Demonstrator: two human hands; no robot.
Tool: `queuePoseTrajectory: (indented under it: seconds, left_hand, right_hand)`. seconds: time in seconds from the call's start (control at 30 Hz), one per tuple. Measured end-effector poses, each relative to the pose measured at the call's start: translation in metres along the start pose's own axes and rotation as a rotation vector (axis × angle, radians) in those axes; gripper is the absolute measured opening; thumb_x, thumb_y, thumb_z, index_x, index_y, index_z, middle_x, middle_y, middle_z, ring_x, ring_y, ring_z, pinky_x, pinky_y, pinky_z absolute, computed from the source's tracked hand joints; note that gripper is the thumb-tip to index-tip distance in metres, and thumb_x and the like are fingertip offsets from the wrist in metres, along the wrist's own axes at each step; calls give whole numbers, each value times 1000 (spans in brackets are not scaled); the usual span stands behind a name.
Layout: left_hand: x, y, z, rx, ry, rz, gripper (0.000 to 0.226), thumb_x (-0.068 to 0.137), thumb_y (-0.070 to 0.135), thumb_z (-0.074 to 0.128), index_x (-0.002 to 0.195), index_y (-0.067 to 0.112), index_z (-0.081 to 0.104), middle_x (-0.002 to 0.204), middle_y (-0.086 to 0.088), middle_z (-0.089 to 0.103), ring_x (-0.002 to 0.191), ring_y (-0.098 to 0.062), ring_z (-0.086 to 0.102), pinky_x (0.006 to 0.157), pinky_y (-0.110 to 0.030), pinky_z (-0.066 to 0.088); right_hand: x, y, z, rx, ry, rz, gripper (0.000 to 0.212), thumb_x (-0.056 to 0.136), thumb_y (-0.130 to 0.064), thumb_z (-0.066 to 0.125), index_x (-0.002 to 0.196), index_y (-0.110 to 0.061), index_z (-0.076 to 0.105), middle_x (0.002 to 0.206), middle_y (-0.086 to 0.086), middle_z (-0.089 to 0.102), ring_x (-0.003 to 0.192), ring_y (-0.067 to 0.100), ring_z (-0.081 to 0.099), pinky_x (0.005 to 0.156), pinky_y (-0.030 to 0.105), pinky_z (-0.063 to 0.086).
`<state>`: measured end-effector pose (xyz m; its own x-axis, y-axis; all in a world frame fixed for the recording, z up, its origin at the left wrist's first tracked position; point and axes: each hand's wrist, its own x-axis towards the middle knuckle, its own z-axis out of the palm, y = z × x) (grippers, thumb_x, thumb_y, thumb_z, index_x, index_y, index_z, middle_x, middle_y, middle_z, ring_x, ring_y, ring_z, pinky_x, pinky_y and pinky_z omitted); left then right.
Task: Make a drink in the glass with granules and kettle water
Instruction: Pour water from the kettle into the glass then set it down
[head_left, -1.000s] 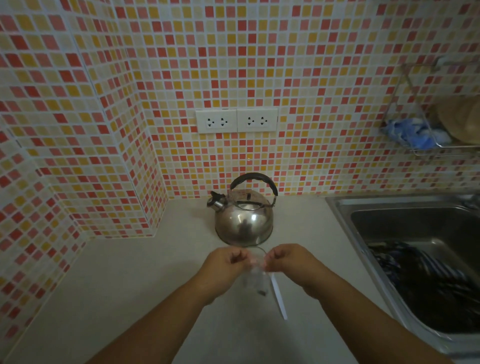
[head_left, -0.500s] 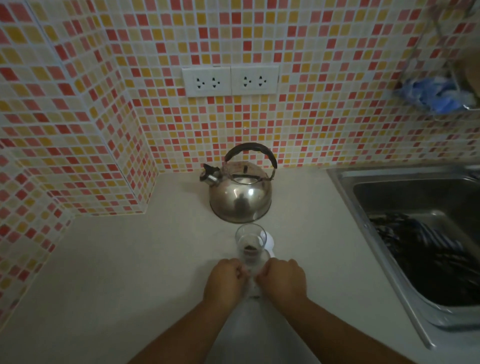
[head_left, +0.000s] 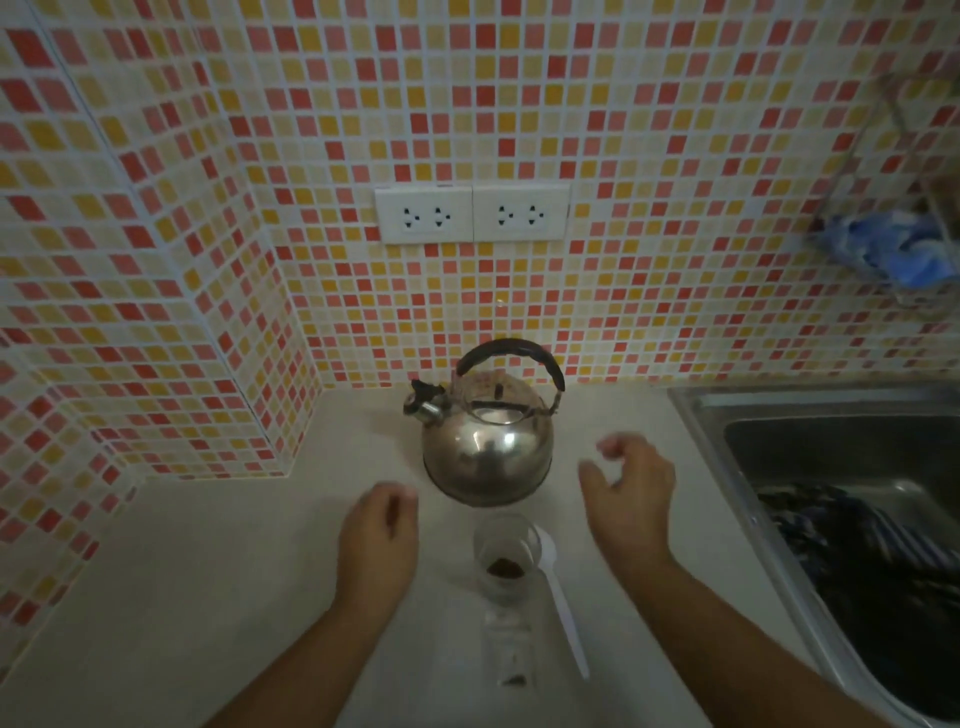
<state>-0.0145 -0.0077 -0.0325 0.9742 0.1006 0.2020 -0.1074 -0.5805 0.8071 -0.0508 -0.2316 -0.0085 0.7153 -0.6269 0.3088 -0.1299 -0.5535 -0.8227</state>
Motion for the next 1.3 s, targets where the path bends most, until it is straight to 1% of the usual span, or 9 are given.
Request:
queuePoseTrajectory:
  seconds: [0.1,0.23,0.3,0.47,0.73,0.97,1.1,1.2,1.3]
  left_hand:
    - [71,42,-2,-55,23,122,22,96,22,51,112,12,63,107,-8,67,98,-23,62,84,-34,48]
    - [140,69,15,46,-168,-4,54,90,28,59,140,24,40,141,-9,48,128,-32,46,108,-51,41]
    - [157,65,19,212,-275,-108,66,87,32,63,144,26,32,147,-13,40,132,-36,41,112,-50,35]
    - [176,41,22,161,-455,-309,47,86,21,65,131,14,51,134,-13,57,118,-33,55,101,-38,46]
    - [185,46,22,175,-472,-253,43,91,17,59,133,13,49,131,-15,58,114,-33,58,101,-45,49]
    - [179,91,-2,108,-444,-148,38,86,19,65,122,16,56,113,-10,65,98,-27,64,81,-36,54]
    - [166,119,-15,-76,-410,-151,32,81,11,73,109,18,60,104,-6,64,93,-22,64,88,-37,56]
    - [149,139,-22,-179,-444,-162,31,84,6,69,114,10,63,107,-9,64,97,-23,64,88,-33,56]
    - [125,150,-23,-259,-519,-198,24,87,3,66,110,8,62,111,-13,65,97,-23,66,81,-28,56]
  right_hand:
    - [68,-46,23,23,-98,-195,32,78,-28,66,106,-29,53,102,-8,53,102,8,37,83,30,36]
    - [118,-82,65,-320,-421,-369,63,75,-29,68,131,-28,41,136,0,49,124,24,39,104,42,33]
    - [126,-84,84,-468,-539,-425,61,77,-25,65,134,-27,40,139,3,48,125,28,41,107,45,30]
    - [138,-80,113,-493,-523,-483,46,78,-10,65,120,-21,52,119,7,59,105,27,49,93,39,40]
    - [151,-81,112,-516,-516,-509,54,70,-8,71,120,-21,52,117,7,58,107,27,48,95,39,37]
    - [161,-118,62,-423,-384,-570,53,74,-2,60,111,-39,53,101,1,58,97,27,50,85,40,40]
    - [162,-135,25,-469,-344,-647,37,81,-13,60,103,-43,59,95,-3,59,84,20,49,73,34,44]
    - [157,-140,-4,-521,-362,-670,36,81,-14,60,101,-43,59,87,-7,51,77,15,46,63,28,36]
    - [149,-140,-31,-589,-392,-706,40,80,-9,59,102,-44,60,86,-9,48,79,15,45,64,30,36]
